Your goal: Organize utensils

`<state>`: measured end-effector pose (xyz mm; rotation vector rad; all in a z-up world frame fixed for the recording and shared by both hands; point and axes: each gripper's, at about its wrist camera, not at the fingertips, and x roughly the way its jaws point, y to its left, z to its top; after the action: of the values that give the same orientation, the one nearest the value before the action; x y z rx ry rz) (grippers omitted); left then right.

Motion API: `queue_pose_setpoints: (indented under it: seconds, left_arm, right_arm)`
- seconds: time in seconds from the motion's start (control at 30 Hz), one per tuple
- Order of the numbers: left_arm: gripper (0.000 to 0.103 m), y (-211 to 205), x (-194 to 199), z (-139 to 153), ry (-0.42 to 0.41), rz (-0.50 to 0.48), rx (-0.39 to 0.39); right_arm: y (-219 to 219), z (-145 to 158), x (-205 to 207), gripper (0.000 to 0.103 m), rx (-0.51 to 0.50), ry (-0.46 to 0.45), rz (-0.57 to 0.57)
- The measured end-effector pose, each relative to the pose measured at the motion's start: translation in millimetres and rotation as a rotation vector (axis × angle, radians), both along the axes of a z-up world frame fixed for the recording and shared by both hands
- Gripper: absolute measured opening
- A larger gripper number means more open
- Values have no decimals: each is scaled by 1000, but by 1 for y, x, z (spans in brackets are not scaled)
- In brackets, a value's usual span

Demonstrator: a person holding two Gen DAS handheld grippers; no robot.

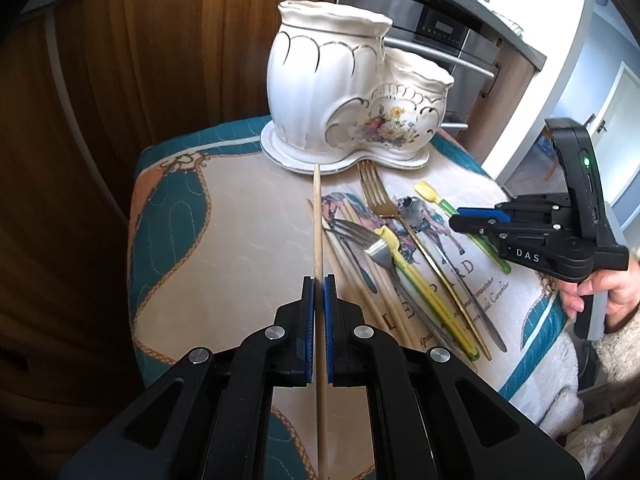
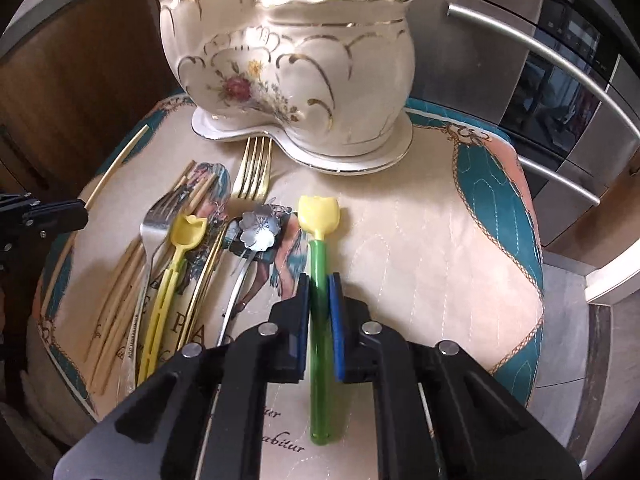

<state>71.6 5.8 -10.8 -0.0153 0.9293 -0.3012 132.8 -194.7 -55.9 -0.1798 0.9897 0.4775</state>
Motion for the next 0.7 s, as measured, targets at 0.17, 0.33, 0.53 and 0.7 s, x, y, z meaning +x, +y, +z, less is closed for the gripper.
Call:
queue_pose_setpoints:
  seconds: [0.17,0.33,0.53,0.7]
  left_arm:
    - [5,0,-11,18,-78,-66,-39]
    - [5,2,-14,60,-238,-93,-106]
    - [5,2,13,122,-494,-50,-199]
    - [5,2,46,149,-623,1,-270]
  right_arm:
    - [-17,21,-18,10,109,-77,20]
    - [-30,66,-34,10,288,-227,45]
    - [-38,129,-8,10,498,-464,-29]
    - [-45,149,27,10,667,-516,-81]
